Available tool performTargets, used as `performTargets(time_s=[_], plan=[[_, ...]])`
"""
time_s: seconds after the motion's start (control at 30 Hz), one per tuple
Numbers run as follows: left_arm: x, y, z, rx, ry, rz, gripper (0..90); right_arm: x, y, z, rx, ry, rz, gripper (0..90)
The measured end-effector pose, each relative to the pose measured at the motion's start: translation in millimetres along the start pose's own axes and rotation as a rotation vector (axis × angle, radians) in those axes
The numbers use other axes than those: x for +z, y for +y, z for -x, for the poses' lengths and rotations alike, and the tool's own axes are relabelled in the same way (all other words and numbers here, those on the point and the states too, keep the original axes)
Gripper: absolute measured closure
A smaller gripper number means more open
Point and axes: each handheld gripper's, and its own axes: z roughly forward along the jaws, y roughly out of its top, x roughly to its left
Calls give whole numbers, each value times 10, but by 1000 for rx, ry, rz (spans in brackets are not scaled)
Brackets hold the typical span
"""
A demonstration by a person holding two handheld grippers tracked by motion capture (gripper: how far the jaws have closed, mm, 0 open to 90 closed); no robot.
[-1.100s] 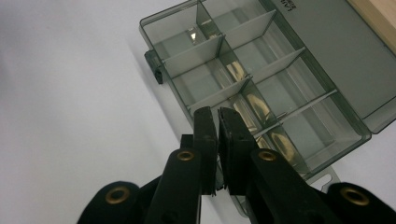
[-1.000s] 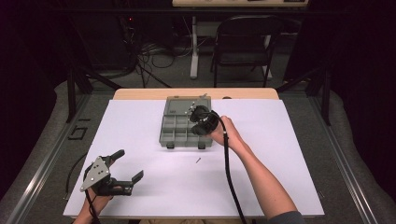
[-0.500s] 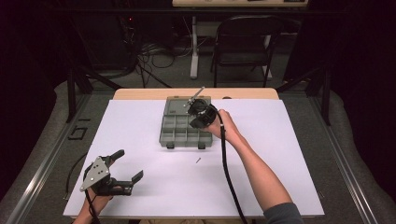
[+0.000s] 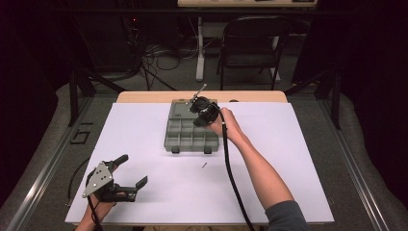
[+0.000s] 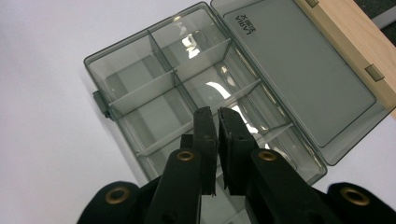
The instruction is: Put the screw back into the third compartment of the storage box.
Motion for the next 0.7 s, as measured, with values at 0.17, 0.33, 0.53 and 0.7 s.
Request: performTargets(time_s=[0.17,0.33,0.53,0.7], plan=[[0,0,0,0,0,0,0,101,41,35,19,-5,-2,863],[-3,0,-4,-2,0,1,0,228,80,87,31,-21,-27,862],[-6,1,-9,1,0,1,0,417,76,159,77,-36,-30,838],[-12,1,-13,0,0,-1,0,464,44,202,96,-28,-19,670]])
